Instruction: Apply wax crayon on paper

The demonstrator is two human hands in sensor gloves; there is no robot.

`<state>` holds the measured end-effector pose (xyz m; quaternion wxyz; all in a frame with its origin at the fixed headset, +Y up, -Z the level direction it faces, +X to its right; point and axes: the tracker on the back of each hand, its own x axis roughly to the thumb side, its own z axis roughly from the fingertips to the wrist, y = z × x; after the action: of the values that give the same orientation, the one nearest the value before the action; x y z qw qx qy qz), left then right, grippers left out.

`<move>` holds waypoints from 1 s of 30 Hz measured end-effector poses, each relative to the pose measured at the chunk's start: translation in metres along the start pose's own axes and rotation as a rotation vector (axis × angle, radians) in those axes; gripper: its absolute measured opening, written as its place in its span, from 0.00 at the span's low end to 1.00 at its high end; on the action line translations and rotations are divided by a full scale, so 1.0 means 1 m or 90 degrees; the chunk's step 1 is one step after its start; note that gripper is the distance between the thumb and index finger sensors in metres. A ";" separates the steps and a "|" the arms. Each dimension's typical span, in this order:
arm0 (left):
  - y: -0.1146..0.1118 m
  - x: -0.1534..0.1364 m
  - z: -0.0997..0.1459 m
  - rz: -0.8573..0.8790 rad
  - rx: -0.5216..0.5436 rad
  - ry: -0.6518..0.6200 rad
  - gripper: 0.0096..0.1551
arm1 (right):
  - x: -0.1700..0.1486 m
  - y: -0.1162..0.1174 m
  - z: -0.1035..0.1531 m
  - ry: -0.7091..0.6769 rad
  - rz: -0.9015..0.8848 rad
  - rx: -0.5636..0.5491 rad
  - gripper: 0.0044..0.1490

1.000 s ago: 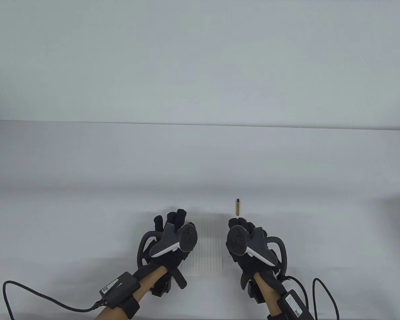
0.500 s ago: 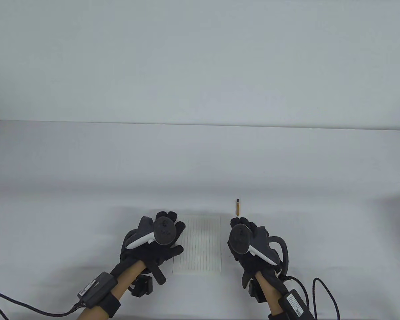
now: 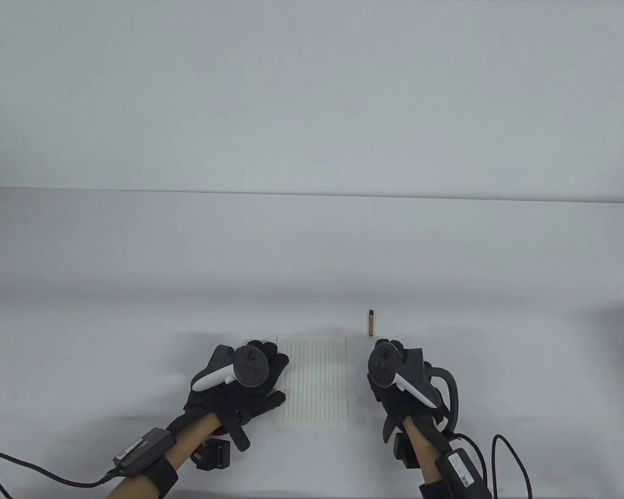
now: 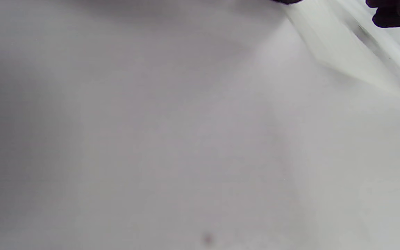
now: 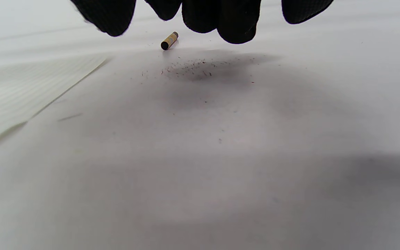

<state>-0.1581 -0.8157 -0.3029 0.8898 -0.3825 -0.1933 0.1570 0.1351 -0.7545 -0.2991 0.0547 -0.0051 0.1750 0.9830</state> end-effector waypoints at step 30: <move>0.000 0.001 0.000 -0.001 -0.004 0.002 0.45 | 0.038 -0.021 -0.114 0.252 0.134 -0.049 0.24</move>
<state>-0.1574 -0.8152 -0.3023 0.8889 -0.3857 -0.1925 0.1551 0.0986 -0.7704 -0.4141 -0.0839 -0.1816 0.1443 0.9691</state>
